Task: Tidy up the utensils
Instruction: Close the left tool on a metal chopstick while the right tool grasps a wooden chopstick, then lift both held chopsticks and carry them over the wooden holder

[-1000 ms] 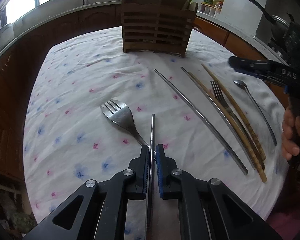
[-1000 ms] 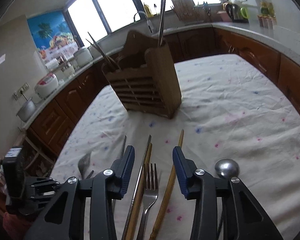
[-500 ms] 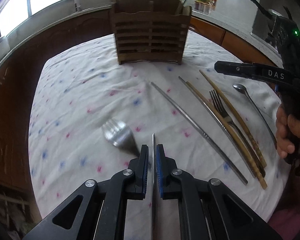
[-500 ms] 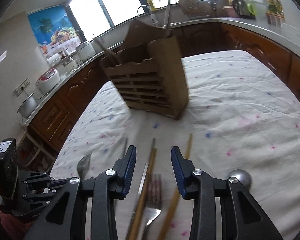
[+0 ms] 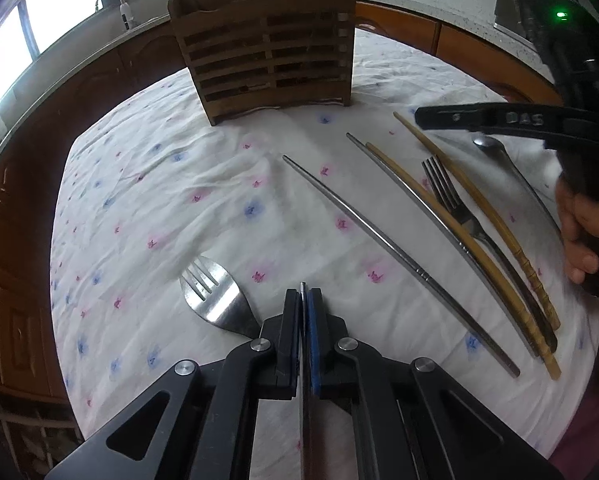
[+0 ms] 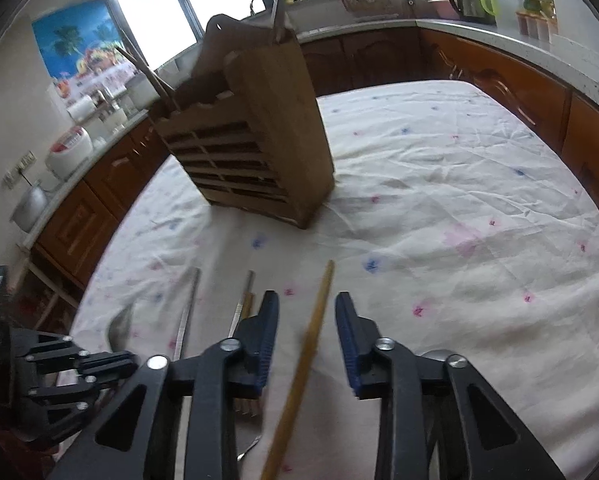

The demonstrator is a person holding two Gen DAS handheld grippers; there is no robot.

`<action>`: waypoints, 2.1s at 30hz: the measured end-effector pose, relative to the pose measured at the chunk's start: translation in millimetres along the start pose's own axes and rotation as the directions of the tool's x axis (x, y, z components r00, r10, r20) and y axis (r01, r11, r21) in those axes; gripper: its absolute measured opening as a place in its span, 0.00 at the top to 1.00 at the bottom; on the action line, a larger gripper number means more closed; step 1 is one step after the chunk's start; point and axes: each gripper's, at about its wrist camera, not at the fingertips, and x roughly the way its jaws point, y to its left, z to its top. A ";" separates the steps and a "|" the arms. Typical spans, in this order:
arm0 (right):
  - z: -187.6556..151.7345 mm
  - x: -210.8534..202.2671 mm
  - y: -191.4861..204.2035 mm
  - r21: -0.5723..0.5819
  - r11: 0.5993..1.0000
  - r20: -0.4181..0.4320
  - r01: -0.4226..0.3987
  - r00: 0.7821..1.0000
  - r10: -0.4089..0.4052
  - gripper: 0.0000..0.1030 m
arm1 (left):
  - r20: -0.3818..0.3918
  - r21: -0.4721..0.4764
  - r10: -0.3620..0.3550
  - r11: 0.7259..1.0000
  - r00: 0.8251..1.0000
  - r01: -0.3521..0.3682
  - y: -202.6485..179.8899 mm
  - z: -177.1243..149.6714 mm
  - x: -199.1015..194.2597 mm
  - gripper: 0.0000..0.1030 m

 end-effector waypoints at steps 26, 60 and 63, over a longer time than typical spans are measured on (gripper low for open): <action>30.4 -61.0 31.3 -0.067 0.996 0.144 -0.051 0.988 0.060 0.96 | 0.262 -0.225 -0.071 0.965 0.963 0.132 40.8 -5.1 -75.6 0.98; 29.1 -182.4 58.3 -0.135 0.988 0.408 -0.072 0.905 0.122 0.96 | 0.498 -0.281 0.023 0.950 0.867 0.136 48.6 -53.8 -190.6 0.98; 32.3 -189.3 57.2 -0.134 0.988 0.428 -0.074 0.895 0.125 0.96 | 0.514 -0.282 0.027 0.949 0.857 0.140 52.1 -51.5 -193.6 0.98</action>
